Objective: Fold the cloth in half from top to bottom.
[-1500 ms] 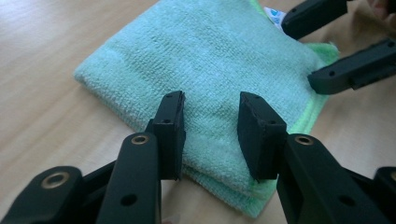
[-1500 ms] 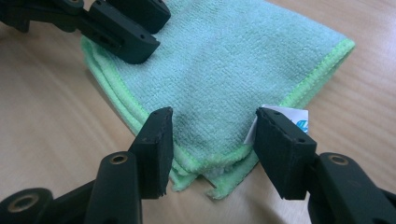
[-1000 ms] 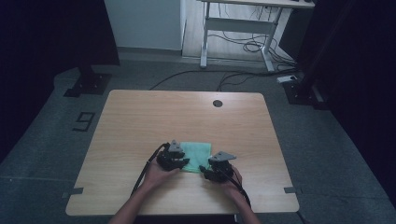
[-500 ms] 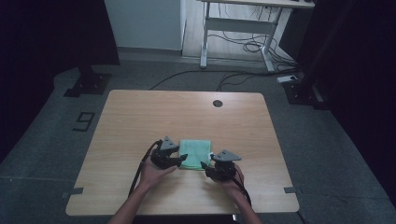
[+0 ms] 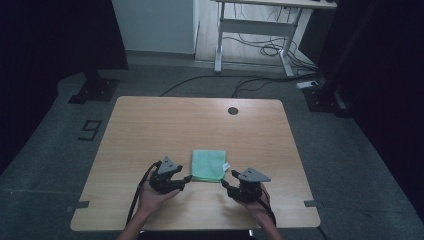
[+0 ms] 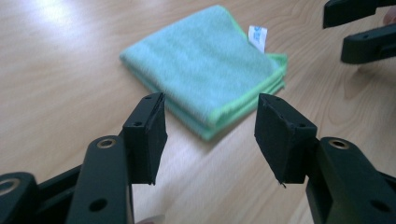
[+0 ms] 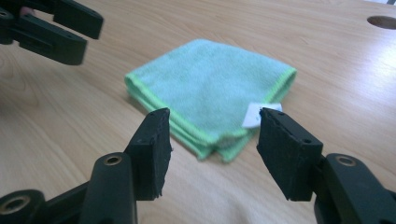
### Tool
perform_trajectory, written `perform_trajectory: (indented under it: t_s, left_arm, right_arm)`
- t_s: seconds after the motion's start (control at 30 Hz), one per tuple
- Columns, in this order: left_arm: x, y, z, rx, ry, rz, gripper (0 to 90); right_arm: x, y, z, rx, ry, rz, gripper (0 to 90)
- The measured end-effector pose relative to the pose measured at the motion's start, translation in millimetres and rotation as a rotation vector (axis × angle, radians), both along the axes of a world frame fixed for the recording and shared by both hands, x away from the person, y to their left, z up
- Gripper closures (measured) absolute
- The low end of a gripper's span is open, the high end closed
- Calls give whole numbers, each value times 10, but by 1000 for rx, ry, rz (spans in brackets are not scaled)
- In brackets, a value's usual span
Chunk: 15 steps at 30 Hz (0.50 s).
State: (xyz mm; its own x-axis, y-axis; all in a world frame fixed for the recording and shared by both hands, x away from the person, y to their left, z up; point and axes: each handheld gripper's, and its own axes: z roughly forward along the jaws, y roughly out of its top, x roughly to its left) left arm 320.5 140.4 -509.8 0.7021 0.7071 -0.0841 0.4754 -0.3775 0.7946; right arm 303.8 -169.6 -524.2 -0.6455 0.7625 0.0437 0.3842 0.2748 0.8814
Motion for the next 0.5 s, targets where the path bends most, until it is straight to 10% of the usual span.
perform_trajectory:
  t_s: [0.5]
  left_arm:
    - [-307,323,-132,38,-1,45,432]
  right_arm:
    - [-207,-484,-161,-24,33,-58,425]
